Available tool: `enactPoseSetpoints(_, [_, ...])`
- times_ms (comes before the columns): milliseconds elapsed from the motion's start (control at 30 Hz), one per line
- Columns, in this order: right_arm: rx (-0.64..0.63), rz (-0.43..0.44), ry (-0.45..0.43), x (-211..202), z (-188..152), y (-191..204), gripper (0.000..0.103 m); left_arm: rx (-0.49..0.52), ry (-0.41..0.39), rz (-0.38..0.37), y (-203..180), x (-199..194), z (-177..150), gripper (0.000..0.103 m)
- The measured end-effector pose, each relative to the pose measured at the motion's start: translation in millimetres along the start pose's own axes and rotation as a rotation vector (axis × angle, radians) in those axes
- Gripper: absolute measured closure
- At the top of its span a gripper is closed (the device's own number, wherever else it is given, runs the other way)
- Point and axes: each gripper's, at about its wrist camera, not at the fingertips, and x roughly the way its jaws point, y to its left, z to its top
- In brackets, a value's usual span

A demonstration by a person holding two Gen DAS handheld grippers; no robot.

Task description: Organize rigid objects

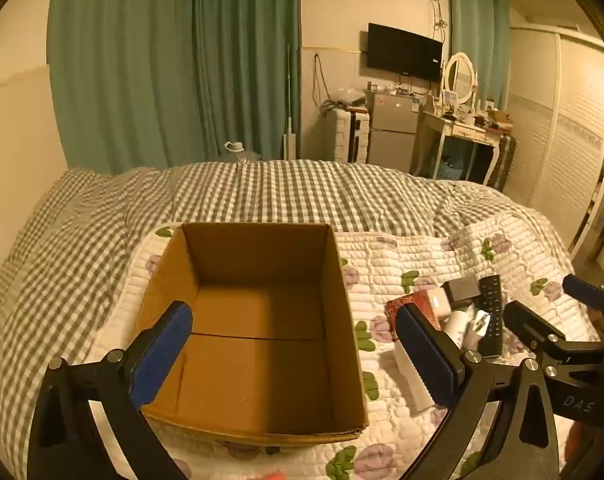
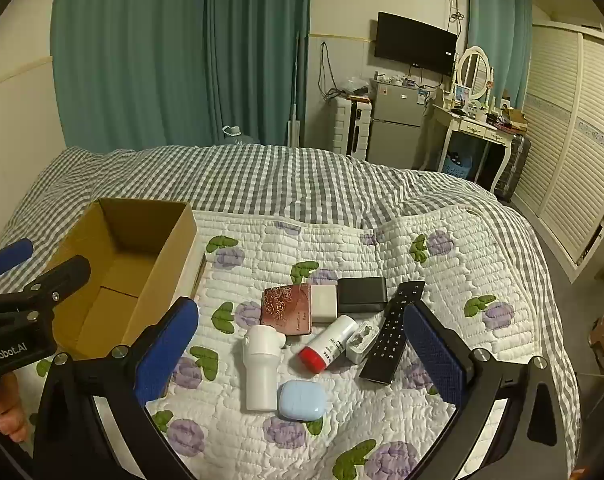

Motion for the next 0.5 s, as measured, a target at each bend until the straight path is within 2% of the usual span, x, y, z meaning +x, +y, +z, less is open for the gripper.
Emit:
enactPoseSetpoints(133, [-0.004, -0.002, 0.002, 0.0, -0.5, 0.5, 0.0, -0.005, 0.013, 0.001, 8.9, 1.1, -1.1, 0.0])
enactPoseSetpoints(233, [-0.004, -0.003, 0.0, -0.4, -0.8, 0.2, 0.0, 0.022, 0.028, 0.016, 0.0, 3.1, -1.4, 0.0])
enactPoseSetpoints(500, [-0.006, -0.007, 0.002, -2.5, -1.1, 0.4, 0.0, 0.015, 0.017, 0.015, -2.5, 2.0, -2.7, 0.0])
